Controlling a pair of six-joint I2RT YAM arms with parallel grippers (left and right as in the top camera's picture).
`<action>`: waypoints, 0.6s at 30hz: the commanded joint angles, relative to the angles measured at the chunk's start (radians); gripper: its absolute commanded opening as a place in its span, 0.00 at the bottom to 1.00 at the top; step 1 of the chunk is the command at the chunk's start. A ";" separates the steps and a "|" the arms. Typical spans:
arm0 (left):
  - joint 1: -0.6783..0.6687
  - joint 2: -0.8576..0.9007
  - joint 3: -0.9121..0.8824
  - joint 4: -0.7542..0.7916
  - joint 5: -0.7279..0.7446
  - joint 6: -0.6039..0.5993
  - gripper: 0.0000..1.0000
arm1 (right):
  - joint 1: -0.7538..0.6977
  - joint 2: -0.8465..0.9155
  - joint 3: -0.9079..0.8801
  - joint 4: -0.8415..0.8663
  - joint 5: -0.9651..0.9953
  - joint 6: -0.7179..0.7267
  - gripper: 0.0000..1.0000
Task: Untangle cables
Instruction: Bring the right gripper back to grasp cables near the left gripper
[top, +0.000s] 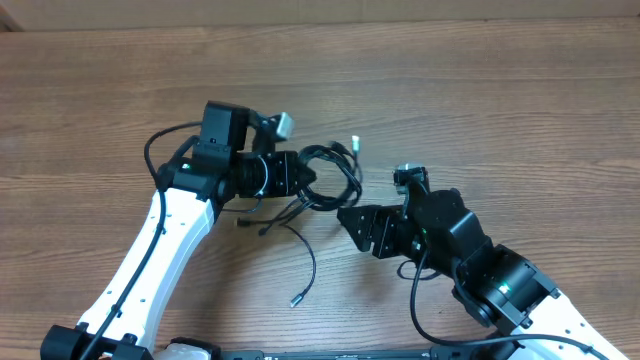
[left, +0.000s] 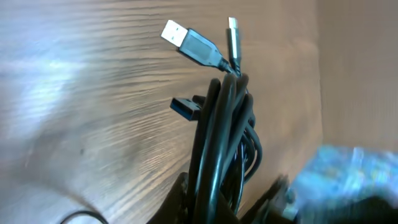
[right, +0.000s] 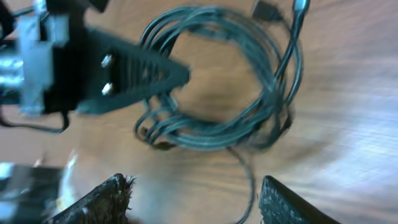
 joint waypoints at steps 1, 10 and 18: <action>-0.008 -0.010 0.015 0.007 -0.137 -0.463 0.04 | 0.010 0.047 0.019 0.006 -0.098 0.064 0.71; -0.055 -0.010 0.015 0.003 -0.289 -0.954 0.04 | 0.134 0.241 0.019 0.222 -0.011 0.145 0.90; -0.086 -0.010 0.015 -0.014 -0.288 -1.024 0.04 | 0.170 0.414 0.019 0.403 0.154 0.076 0.73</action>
